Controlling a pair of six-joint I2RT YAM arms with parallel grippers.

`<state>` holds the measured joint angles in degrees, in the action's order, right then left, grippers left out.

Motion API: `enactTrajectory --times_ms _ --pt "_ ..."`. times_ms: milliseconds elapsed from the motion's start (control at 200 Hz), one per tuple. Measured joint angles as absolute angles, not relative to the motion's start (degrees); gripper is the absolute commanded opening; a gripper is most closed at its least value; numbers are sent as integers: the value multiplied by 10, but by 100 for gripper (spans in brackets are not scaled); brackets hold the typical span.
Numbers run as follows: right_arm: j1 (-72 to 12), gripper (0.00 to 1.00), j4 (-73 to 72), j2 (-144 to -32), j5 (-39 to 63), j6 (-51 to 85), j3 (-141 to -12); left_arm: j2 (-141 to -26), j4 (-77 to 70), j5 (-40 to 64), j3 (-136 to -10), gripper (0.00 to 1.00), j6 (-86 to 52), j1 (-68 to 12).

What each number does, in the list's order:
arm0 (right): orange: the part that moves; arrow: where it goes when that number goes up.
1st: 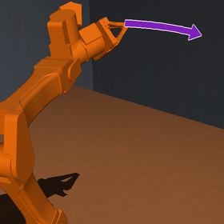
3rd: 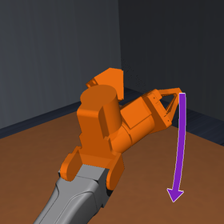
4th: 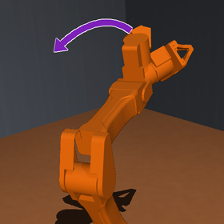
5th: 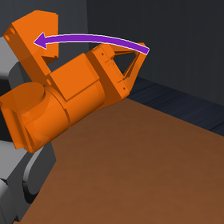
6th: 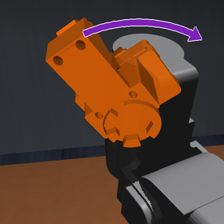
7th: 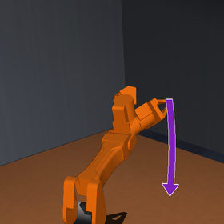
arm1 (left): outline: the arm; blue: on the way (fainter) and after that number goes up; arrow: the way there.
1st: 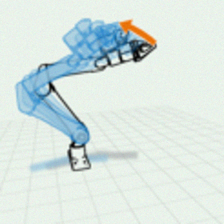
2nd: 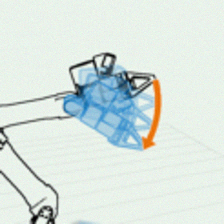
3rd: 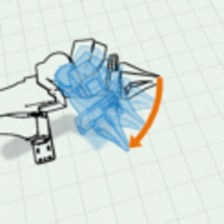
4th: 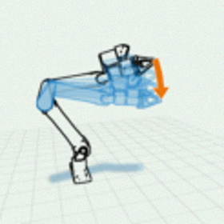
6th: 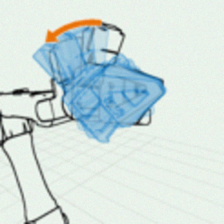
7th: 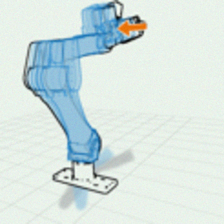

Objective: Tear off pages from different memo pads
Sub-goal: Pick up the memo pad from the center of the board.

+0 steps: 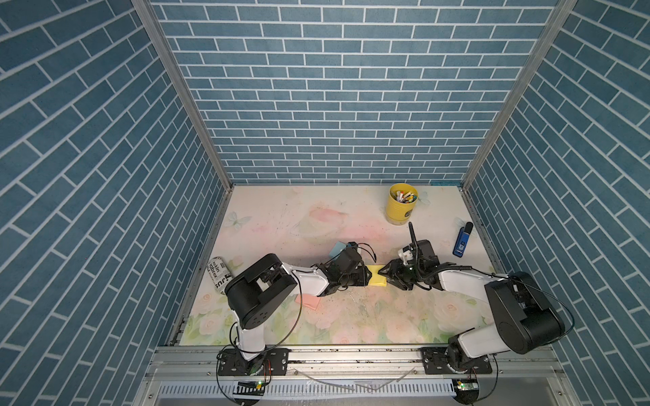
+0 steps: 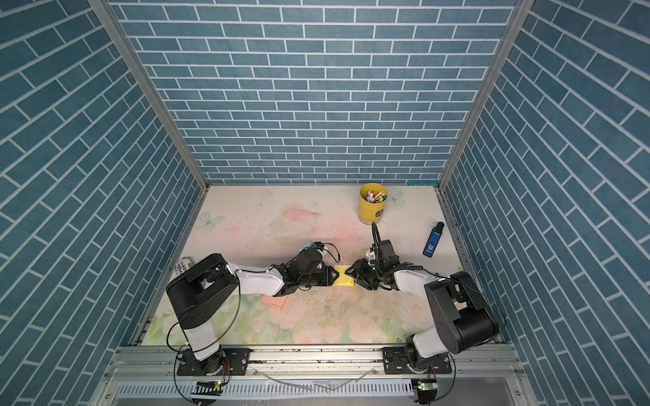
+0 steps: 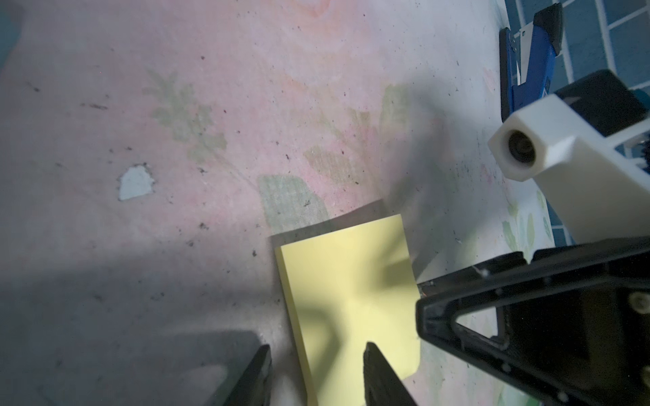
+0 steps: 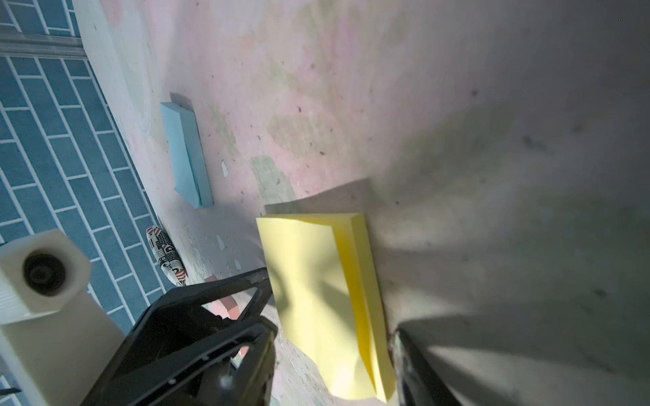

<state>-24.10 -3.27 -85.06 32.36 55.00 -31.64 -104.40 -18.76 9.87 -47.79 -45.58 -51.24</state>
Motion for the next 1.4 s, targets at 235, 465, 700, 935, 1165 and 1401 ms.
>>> enactTrajectory --times_ms 235,465,700,935,1165,1401 --pt "-243 47 -48 -856 338 552 -316 -1045 -192 104 -473 35 -458 -512" --pt "-244 41 -61 -846 361 557 -314 -1045 -196 106 -470 35 -458 -512" --pt "-244 32 -71 -845 367 558 -309 -1045 -206 105 -465 35 -459 -512" --pt "-244 15 -73 -846 369 566 -305 -1039 -215 106 -455 35 -459 -510" --pt "-244 11 -73 -845 374 566 -305 -1024 -216 119 -441 45 -464 -504" --pt "-237 10 -67 -818 382 566 -305 -940 -223 134 -375 65 -498 -461"
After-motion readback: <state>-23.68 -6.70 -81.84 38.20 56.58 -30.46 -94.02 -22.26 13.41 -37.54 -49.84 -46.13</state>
